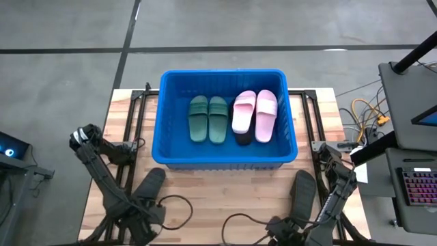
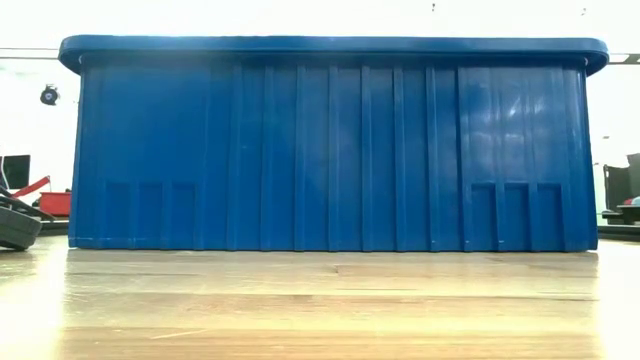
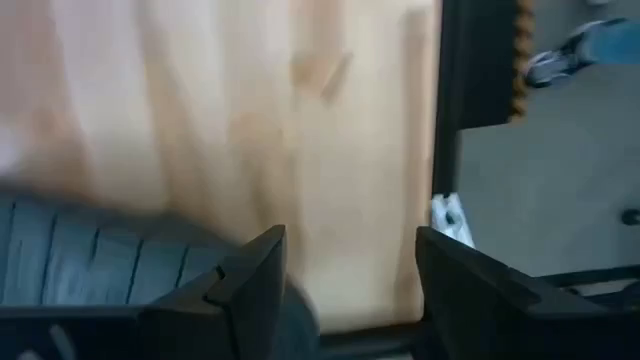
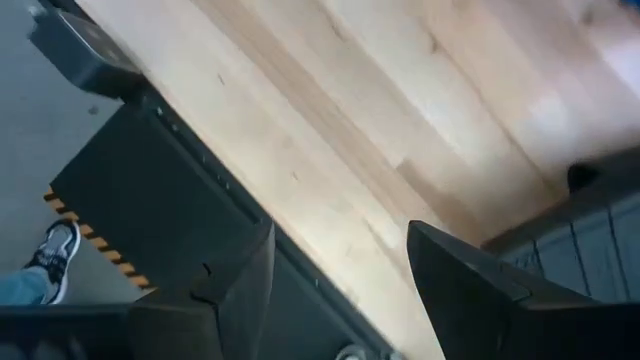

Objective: Pick and place slides into bin
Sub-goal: Put the black slide into the bin

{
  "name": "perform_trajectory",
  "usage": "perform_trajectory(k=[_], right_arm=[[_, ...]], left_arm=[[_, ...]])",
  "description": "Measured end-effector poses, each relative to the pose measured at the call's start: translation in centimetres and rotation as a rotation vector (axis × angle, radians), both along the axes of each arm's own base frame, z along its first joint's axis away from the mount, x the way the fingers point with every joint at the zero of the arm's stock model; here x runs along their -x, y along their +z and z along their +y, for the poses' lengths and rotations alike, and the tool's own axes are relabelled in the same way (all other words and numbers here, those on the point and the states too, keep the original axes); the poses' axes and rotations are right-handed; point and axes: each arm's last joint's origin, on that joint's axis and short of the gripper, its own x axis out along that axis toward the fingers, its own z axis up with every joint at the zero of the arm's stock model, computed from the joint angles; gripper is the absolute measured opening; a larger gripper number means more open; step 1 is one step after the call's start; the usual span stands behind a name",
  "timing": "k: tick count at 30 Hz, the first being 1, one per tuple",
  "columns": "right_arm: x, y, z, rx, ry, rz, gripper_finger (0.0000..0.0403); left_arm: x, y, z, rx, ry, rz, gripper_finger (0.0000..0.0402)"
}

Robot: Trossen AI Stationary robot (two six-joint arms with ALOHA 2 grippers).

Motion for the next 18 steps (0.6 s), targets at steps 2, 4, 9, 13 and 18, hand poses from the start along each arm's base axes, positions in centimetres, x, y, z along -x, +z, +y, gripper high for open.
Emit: perform_trajectory(k=[2,4,9,13,18], right_arm=[[-0.1,0.0,0.0,0.024,0.023,-0.021,0.0219],[-0.1,-0.1,0.0,0.037,0.054,-0.023,0.0219],[-0.1,-0.1,0.0,0.062,0.127,-0.019,0.0219],[-0.2,-0.1,-0.1,0.104,0.167,-0.050,0.0219],[-0.4,0.0,-0.2,0.161,0.162,-0.120,0.0219]], left_arm=[[0.3,0.2,-0.2,0.000,0.040,0.010,0.0197],[0.5,0.6,-0.7,0.030,0.061,0.005,0.0188],[0.6,1.4,-1.8,0.048,0.049,-0.005,0.0165],[0.4,1.2,-3.2,0.055,-0.003,0.013,0.0142],[0.4,-0.7,-3.8,-0.105,-0.027,0.151,0.0124]])
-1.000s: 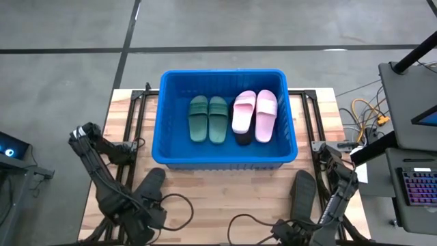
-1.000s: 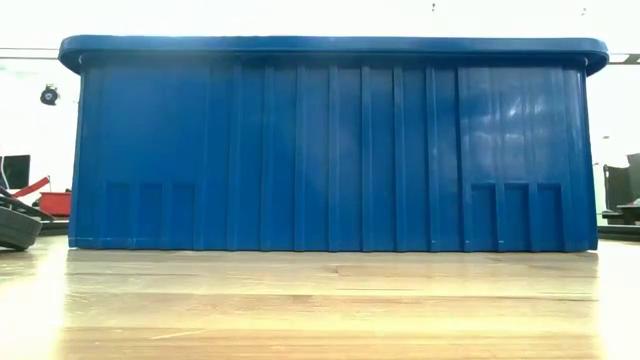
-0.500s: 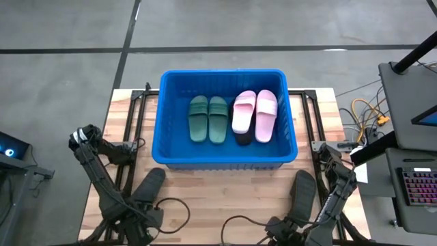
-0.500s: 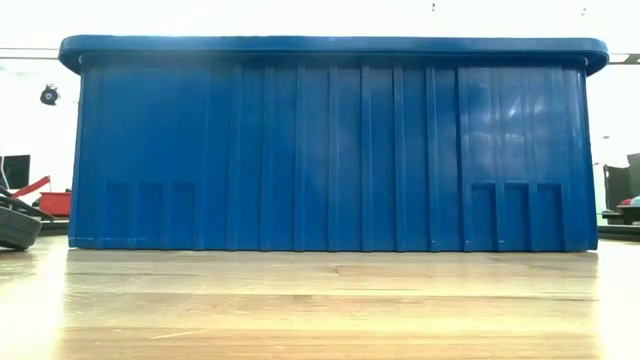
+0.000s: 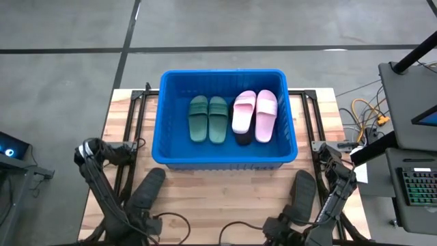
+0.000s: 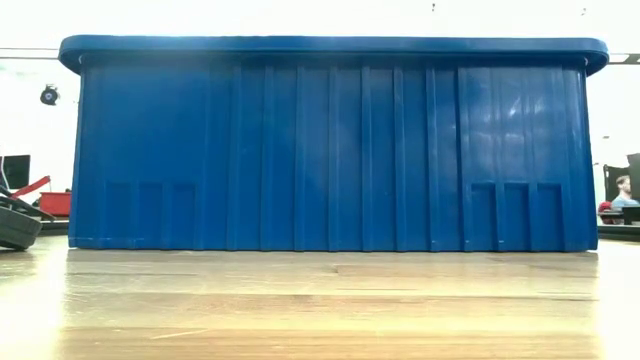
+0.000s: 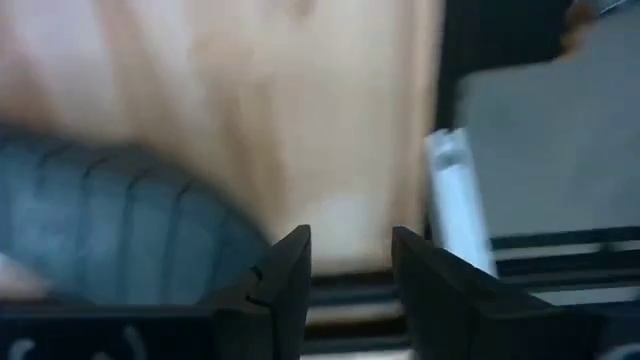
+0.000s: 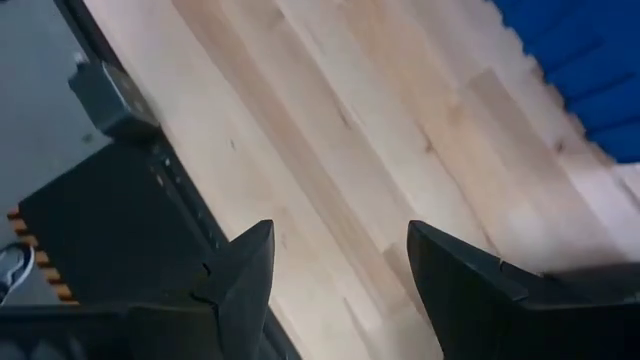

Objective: Pick and place slides into bin
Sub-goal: Put the black slide into the bin

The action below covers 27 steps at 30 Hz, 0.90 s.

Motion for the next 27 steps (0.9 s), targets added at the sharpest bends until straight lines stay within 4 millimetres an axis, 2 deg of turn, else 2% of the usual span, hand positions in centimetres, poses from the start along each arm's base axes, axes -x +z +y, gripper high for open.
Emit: perform_trajectory(k=[3,8,17,27], right_arm=[[-0.1,0.1,-0.1,0.023,0.000,-0.032,0.0219],[-0.1,0.1,-0.1,0.043,0.019,-0.045,0.0219],[-0.2,0.0,0.0,0.048,0.033,-0.042,0.0219],[-0.3,-0.1,-0.1,0.069,0.033,-0.072,0.0219]], left_arm=[[0.0,-0.9,0.0,-0.114,0.016,0.078,0.0122],[-0.3,-1.3,-0.6,-0.115,0.063,0.087,0.0122],[1.9,-0.1,-1.2,-0.192,0.195,-0.180,0.0122],[3.2,-0.3,-1.7,-0.176,0.185,-0.137,0.0122]])
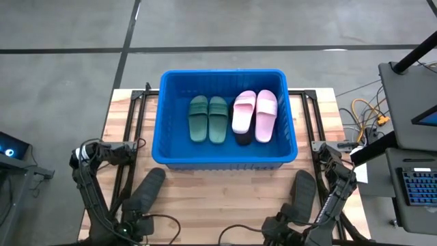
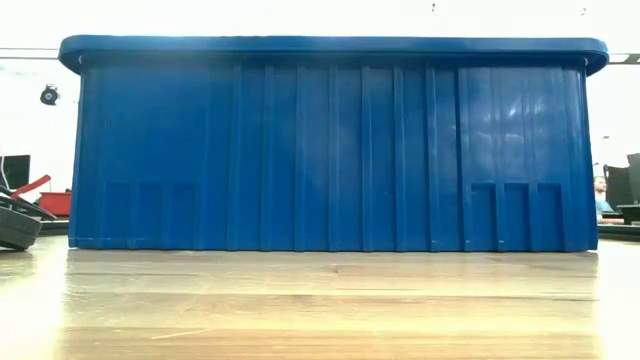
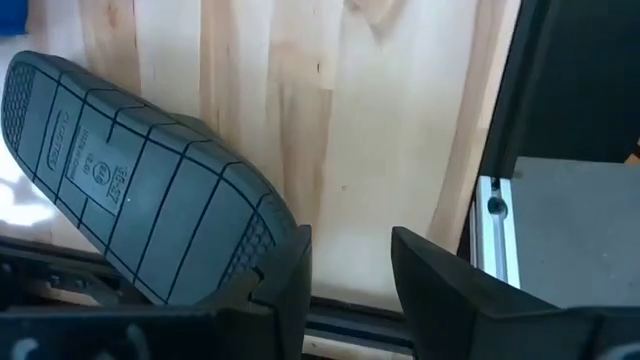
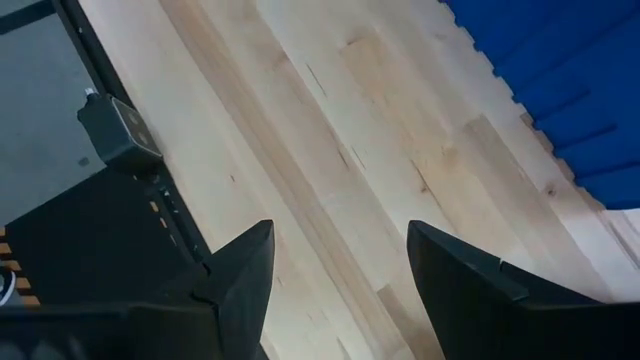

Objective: Pick and place slides into bin
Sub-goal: Put the black slide into the bin

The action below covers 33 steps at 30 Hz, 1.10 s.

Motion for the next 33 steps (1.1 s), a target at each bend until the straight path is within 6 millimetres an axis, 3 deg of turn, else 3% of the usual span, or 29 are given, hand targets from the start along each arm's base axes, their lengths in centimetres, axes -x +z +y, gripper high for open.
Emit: perform_trajectory(k=[9,16,33], right_arm=[[0.0,-0.1,0.0,0.004,-0.003,-0.012,0.0219],[-0.1,-0.1,0.1,-0.008,-0.004,-0.021,0.0219],[-0.3,-0.2,0.3,-0.025,0.000,-0.032,0.0219]], left_arm=[[-0.2,-1.3,-0.4,0.045,0.039,-0.041,0.0172],[0.2,-1.7,0.6,-0.057,0.048,0.011,0.0227],[0.1,-3.3,0.2,-0.015,-0.064,0.025,0.0293]])
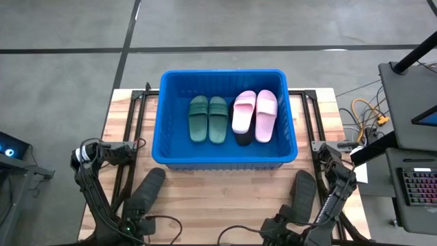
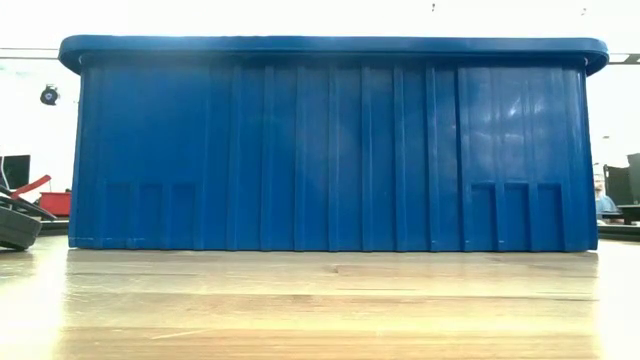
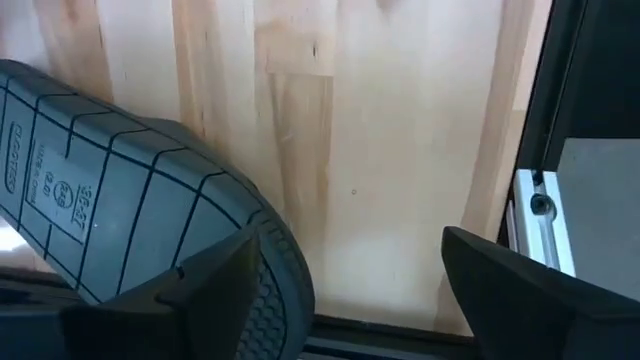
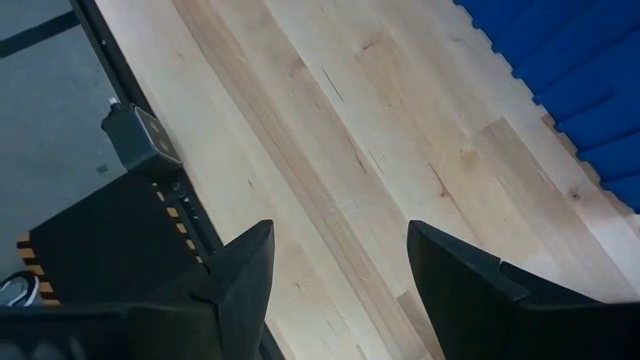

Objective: Pick and place slides into bin
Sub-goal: Put the black slide into the bin

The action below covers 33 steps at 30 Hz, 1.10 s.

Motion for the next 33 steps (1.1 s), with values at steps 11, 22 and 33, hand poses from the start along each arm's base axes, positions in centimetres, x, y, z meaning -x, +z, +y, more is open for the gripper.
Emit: perform_trajectory(k=[11,22,33], right_arm=[[0.0,-0.1,0.0,0.002,0.002,0.001,0.0219],[0.0,-0.1,0.0,0.000,0.001,0.000,0.0219],[-0.1,-0.1,0.0,-0.006,-0.008,-0.004,0.0219]], left_arm=[[0.4,-1.9,1.0,-0.095,0.077,0.083,0.0303],[0.7,-4.2,2.1,-0.209,0.334,0.066,0.0302],[0.6,-4.4,2.3,-0.233,0.362,0.014,0.0301]])
